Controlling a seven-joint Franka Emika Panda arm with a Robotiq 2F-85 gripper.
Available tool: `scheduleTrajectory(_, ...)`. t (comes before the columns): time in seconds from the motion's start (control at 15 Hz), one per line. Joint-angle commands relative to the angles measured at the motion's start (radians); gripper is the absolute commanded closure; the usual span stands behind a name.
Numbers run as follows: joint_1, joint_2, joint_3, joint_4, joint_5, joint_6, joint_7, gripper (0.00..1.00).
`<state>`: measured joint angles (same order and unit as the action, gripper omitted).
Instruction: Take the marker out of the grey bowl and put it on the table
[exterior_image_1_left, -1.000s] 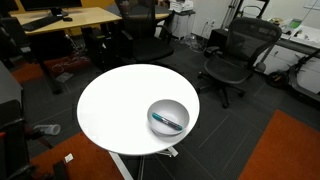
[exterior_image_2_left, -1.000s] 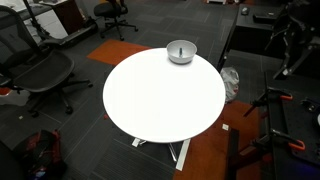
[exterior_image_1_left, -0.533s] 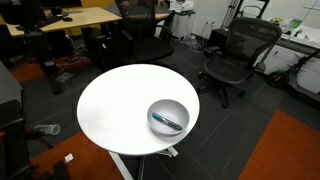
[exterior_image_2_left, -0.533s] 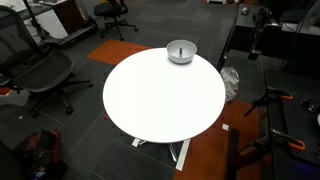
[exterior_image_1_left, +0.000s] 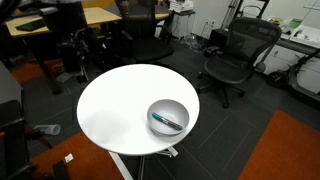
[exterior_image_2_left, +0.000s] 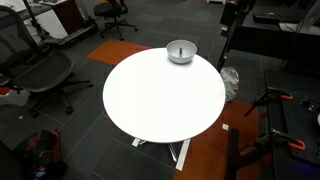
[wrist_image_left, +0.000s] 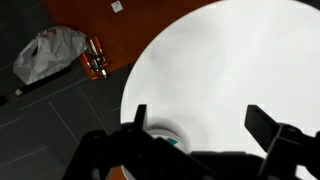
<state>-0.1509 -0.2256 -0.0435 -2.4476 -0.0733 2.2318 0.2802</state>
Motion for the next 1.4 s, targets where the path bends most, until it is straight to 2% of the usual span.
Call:
scheduleTrajectory(0.0, -0.020, 0.149, -0.024, 0.145, 0.012, -0.006, 0.128, 0.00)
scheduleTrajectory(0.33, -0.016, 0.306, -0.075, 0.305, 0.036, -0.017, 0.311, 0.00)
scheduleTrajectory(0.73, -0.010, 0.443, -0.130, 0.447, 0.114, 0.007, 0.459, 0.00)
scheduleTrajectory(1.0, -0.003, 0.503, -0.148, 0.486, 0.152, 0.070, 0.534, 0.00)
scheduleTrajectory(1.33, 0.017, 0.572, -0.157, 0.495, 0.143, 0.179, 0.635, 0.00)
